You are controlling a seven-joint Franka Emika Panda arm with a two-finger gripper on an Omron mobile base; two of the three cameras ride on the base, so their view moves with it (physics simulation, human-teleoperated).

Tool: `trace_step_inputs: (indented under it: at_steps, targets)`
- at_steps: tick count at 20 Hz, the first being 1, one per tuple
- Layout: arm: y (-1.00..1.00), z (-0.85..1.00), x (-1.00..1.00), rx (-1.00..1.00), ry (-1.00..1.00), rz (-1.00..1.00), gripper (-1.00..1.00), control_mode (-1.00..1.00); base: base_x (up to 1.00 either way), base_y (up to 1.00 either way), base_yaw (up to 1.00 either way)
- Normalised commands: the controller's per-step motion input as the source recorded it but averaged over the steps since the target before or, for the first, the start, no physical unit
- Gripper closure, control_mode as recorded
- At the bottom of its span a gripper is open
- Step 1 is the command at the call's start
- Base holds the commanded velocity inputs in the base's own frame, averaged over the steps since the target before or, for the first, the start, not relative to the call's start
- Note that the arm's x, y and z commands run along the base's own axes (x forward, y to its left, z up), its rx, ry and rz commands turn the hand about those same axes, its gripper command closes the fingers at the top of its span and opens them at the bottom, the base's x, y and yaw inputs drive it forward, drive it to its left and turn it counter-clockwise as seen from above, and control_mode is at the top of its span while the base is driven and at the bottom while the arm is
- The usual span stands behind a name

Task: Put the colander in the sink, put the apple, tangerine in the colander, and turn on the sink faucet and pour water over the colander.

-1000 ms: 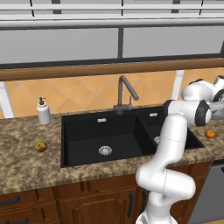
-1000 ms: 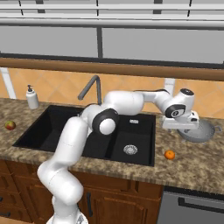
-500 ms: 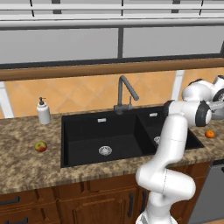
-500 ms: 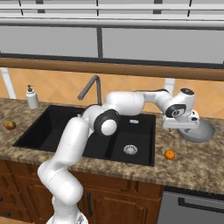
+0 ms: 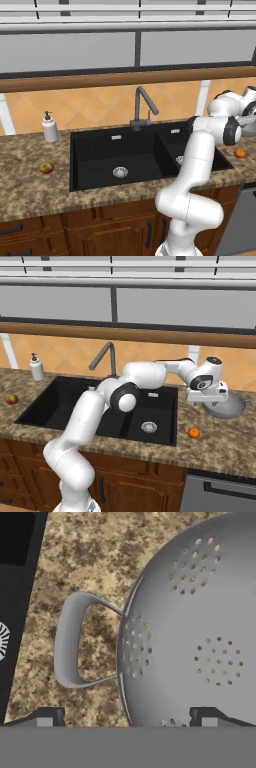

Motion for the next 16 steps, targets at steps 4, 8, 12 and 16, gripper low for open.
trace_step_inputs:
  at_steps: [4,8,12,16]
  targets:
    - [0.0,-0.04,0.28,0.0,0.0,0.0,-1.0,-1.0,0.0,0.0,0.0]
    - [0.0,-0.13,0.25,0.0,0.0,0.0,-1.0,-1.0,0.0,0.0,0.0]
    - [-0.04,-0.12,0.08,0.0,0.01,0.0,-1.0,-1.0,0.0,0.0,0.0]
    - [-0.01,-0.23,0.0,0.0,0.01,0.0,-1.0,-1.0,0.0,0.0,0.0]
